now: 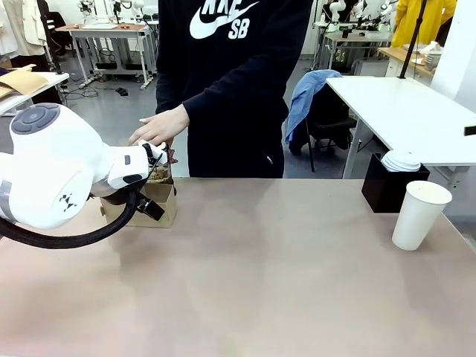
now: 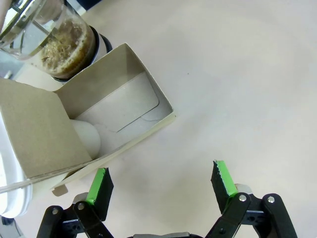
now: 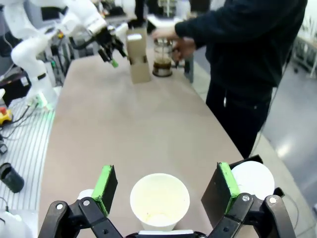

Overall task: Pour a drink into a cup and package it in a carrier.
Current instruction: Pick up the 600 ml Paper Cup and place it in the middle top area of the table.

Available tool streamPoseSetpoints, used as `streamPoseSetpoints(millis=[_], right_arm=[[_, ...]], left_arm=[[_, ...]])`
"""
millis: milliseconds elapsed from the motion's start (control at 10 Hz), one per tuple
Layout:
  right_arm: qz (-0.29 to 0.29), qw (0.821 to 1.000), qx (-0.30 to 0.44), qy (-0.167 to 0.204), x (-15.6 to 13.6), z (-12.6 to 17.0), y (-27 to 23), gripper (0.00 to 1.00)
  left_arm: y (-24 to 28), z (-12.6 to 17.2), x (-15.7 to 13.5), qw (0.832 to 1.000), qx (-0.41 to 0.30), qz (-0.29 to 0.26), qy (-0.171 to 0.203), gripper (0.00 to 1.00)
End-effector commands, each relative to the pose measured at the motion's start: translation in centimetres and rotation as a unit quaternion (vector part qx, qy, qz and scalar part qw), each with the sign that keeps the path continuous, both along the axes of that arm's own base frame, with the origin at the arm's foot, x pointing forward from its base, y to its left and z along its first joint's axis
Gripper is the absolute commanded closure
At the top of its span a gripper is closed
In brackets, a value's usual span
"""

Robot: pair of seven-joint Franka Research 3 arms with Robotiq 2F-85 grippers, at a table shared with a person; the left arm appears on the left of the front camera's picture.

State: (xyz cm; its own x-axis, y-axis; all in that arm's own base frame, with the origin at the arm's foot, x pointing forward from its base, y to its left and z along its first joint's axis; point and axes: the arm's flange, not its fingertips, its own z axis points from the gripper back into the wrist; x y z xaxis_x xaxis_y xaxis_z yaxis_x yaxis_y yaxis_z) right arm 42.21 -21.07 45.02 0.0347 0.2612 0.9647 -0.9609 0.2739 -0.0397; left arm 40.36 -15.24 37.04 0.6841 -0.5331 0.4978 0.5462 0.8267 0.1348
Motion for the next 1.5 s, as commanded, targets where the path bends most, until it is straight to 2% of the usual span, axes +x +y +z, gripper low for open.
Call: streamPoseSetpoints(millis=[0,200,300,700,800,900,1000,1200,1400], right_arm=[[0.047,0.993,0.082,-0.064,0.3,-4.9,-4.2,0.00],[0.056,0.986,0.127,-0.086,-0.1,-9.8,-5.8,0.00],[0.034,0.987,0.121,-0.101,0.0,-12.4,-6.0,0.00],[-0.009,0.986,0.124,-0.107,0.5,-19.6,-4.0,0.00],[-0.027,0.988,0.119,-0.095,0.5,-20.4,-4.1,0.00],[-0.021,0.988,0.147,-0.047,0.3,-19.6,-3.9,0.00],[-0.009,0.988,0.131,-0.079,3.2,-15.8,-4.8,0.00],[-0.009,0.988,0.131,-0.079,3.2,-15.8,-4.8,0.00],[-0.022,0.989,0.134,-0.051,3.1,-17.7,-4.5,0.00]], left_arm=[[0.0,0.0,0.0,1.000,-0.001,0.000,0.000,0.00],[0.0,0.0,0.0,1.000,-0.001,0.000,0.000,0.00],[0.0,0.0,0.0,1.000,-0.001,0.000,0.000,0.00],[0.0,0.0,0.0,1.000,-0.001,0.000,0.000,0.00],[0.0,0.0,0.0,1.000,-0.001,0.000,0.000,0.00],[0.0,0.0,0.0,1.000,-0.001,0.000,0.000,0.00],[0.0,0.0,0.0,1.000,-0.001,0.000,0.000,0.00],[0.0,0.0,0.0,1.000,-0.001,0.000,0.000,0.00],[0.0,0.0,0.0,1.000,-0.001,0.000,0.000,0.00]])
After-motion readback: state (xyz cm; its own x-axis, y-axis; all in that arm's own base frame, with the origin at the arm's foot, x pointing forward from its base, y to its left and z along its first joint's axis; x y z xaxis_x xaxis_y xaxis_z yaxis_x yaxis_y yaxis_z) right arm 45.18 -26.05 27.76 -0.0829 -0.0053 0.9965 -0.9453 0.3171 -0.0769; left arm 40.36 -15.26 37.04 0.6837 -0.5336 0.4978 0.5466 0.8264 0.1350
